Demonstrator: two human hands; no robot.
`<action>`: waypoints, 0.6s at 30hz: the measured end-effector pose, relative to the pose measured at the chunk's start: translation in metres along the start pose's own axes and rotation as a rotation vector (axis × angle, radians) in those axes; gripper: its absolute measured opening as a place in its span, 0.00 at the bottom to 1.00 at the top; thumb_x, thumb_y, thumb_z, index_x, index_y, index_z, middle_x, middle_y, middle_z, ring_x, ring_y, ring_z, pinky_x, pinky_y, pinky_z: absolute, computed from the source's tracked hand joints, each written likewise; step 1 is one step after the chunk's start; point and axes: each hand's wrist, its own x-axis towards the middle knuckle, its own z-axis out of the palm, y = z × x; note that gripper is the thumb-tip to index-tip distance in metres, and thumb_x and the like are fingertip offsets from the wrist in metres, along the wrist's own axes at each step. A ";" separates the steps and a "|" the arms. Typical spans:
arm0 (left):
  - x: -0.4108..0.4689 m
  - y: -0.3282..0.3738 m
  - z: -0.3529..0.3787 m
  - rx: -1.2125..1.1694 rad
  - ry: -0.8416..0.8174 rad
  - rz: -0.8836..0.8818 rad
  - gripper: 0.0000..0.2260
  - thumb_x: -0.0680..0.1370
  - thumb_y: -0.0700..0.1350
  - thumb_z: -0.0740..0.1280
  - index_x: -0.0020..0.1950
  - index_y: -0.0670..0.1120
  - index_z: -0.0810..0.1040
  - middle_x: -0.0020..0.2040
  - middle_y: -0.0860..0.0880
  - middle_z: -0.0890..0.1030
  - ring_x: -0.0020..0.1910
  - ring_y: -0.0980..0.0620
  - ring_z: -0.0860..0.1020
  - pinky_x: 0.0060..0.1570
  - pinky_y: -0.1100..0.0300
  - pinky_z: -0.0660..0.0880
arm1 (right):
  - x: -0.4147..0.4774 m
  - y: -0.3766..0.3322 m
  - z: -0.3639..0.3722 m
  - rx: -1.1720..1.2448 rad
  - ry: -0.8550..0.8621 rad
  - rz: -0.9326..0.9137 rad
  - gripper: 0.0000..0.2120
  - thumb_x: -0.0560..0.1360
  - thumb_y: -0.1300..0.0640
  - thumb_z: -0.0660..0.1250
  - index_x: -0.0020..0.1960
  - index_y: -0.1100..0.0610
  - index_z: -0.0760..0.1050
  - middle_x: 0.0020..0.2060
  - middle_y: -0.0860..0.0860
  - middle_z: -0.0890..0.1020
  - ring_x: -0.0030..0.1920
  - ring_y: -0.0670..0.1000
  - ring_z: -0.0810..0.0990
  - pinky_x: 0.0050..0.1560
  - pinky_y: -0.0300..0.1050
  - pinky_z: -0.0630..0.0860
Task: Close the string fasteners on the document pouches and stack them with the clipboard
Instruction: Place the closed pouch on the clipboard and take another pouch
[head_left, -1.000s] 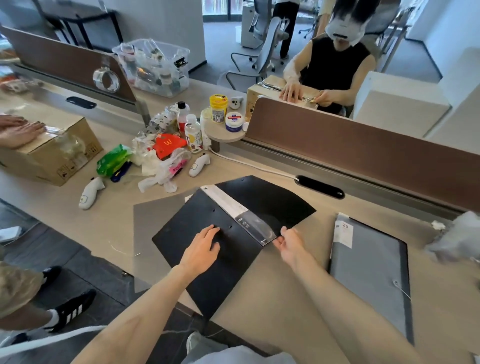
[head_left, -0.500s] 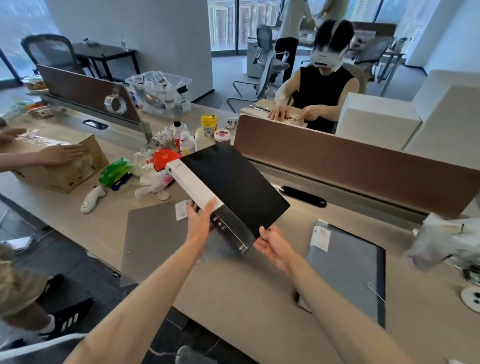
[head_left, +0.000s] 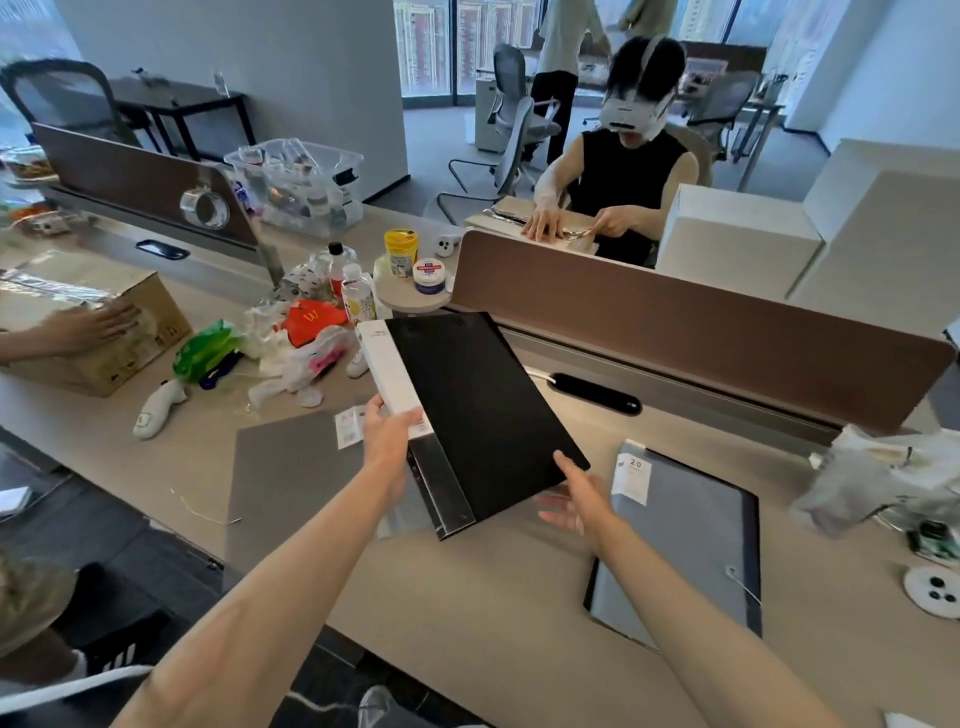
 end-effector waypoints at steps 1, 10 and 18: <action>0.004 -0.001 -0.003 0.001 -0.034 -0.010 0.25 0.76 0.38 0.67 0.70 0.51 0.65 0.61 0.47 0.77 0.55 0.46 0.78 0.56 0.47 0.77 | 0.002 -0.001 -0.001 0.076 -0.030 0.012 0.16 0.74 0.45 0.68 0.55 0.56 0.75 0.49 0.54 0.82 0.51 0.55 0.83 0.47 0.53 0.82; 0.049 -0.028 -0.040 0.248 -0.180 -0.083 0.18 0.74 0.42 0.70 0.63 0.52 0.73 0.61 0.47 0.78 0.57 0.44 0.78 0.61 0.43 0.74 | 0.021 0.001 0.006 -0.069 -0.149 -0.011 0.18 0.77 0.44 0.62 0.60 0.54 0.78 0.55 0.53 0.84 0.57 0.53 0.82 0.55 0.46 0.77; 0.092 -0.055 -0.052 0.537 -0.354 -0.076 0.24 0.76 0.45 0.68 0.71 0.48 0.66 0.66 0.48 0.74 0.62 0.47 0.75 0.65 0.47 0.71 | 0.045 0.019 0.043 -0.237 0.073 0.038 0.07 0.78 0.57 0.64 0.53 0.57 0.76 0.54 0.55 0.82 0.52 0.53 0.81 0.53 0.49 0.79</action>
